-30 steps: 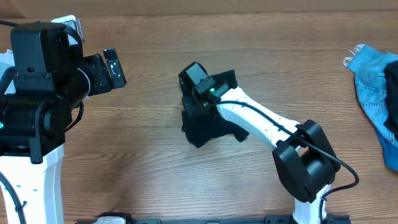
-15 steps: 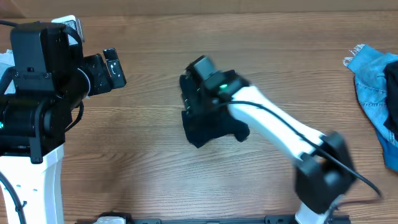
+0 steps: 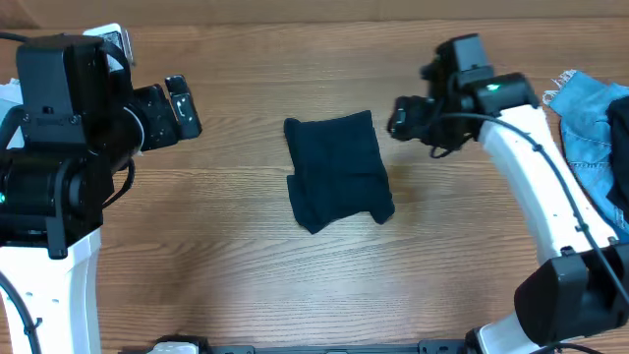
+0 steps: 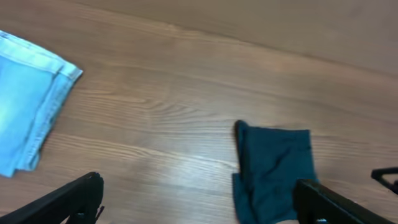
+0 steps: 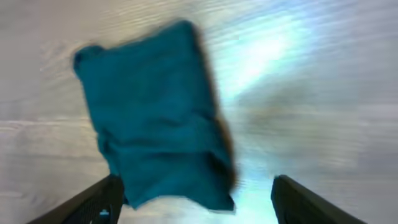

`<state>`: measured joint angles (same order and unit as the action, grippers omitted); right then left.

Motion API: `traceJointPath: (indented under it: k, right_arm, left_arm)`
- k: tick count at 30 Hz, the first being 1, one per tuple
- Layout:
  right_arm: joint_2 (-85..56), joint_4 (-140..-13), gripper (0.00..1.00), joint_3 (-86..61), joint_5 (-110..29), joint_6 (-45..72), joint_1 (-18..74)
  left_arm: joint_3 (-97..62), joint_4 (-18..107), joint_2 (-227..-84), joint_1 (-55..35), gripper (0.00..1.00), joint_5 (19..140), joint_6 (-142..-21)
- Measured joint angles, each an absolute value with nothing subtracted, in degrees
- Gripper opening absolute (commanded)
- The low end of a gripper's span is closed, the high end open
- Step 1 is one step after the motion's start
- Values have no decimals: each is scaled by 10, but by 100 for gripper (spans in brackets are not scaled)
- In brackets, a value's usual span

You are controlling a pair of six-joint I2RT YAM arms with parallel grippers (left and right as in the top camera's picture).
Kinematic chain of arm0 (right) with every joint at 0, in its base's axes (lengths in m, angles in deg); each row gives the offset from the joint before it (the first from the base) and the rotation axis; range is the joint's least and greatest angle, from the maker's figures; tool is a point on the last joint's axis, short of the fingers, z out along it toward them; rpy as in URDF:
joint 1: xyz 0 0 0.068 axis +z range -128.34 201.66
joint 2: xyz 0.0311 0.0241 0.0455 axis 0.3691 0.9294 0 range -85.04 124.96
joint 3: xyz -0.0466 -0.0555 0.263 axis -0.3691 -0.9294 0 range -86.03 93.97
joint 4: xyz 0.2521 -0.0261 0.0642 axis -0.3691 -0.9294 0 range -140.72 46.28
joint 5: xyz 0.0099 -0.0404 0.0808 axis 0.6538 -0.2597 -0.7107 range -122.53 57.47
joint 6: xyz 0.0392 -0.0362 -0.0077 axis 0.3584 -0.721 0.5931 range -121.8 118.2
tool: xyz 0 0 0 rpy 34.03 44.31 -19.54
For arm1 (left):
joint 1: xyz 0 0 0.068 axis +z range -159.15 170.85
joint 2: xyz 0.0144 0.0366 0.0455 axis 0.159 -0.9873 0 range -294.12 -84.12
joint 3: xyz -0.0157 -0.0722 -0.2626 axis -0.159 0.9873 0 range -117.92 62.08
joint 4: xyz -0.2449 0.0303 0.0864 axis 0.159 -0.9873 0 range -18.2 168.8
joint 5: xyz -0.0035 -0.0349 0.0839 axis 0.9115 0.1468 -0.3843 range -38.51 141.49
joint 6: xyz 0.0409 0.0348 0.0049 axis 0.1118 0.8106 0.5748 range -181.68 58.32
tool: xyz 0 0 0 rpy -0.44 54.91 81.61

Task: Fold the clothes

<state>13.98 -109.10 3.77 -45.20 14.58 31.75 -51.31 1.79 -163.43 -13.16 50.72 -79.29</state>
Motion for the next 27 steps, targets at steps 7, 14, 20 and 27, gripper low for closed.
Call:
traceJointPath:
  k: [7, 14, 20, 27]
  right_arm:
    - [140, -1149, 60, 37, -462, 124, 300]
    - [140, -1150, 17, -6, -473, 106, 301]
    - [142, -1032, 4, -117, -563, 68, 309]
    - [142, -945, 4, -180, -603, 33, 316]
  left_arm:
    - [-516, 22, -1696, -188, 79, 571, -785]
    - [-515, 92, -1932, -309, 56, 536, -756]
    - [-509, 267, -2035, -315, 34, 578, -741]
    - [-510, 372, -2128, -328, 20, 700, -724]
